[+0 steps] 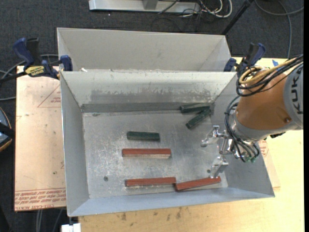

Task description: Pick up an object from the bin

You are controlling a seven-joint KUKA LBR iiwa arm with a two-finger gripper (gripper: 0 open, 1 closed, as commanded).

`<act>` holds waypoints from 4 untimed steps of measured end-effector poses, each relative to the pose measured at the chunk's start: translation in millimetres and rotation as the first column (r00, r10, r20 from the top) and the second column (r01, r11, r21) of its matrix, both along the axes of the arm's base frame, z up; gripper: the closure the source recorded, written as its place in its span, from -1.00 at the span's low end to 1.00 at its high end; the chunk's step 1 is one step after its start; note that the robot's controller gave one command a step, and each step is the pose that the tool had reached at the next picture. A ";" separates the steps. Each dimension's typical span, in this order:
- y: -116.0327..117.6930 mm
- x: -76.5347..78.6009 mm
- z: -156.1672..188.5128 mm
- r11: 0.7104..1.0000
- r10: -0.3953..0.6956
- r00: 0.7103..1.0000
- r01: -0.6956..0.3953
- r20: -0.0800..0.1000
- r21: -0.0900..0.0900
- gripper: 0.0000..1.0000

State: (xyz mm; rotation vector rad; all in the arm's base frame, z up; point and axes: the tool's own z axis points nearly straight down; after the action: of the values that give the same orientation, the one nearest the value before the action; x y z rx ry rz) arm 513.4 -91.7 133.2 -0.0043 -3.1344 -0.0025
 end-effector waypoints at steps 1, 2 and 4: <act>0.2 2.0 4.2 1.000 0.002 1.000 -0.002 0.008 -0.001 -1.00; 5.6 -26.0 -52.6 0.984 0.181 0.983 -0.181 0.010 -0.003 1.00; 6.7 -20.3 -53.8 0.983 0.181 0.983 -0.181 0.037 -0.009 -1.00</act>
Offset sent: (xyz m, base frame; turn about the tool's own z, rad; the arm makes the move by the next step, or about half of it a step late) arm -0.0309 0.0063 -0.0632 -0.1817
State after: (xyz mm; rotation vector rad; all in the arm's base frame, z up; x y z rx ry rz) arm 493.0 -85.0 79.5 0.2845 -3.1596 0.0075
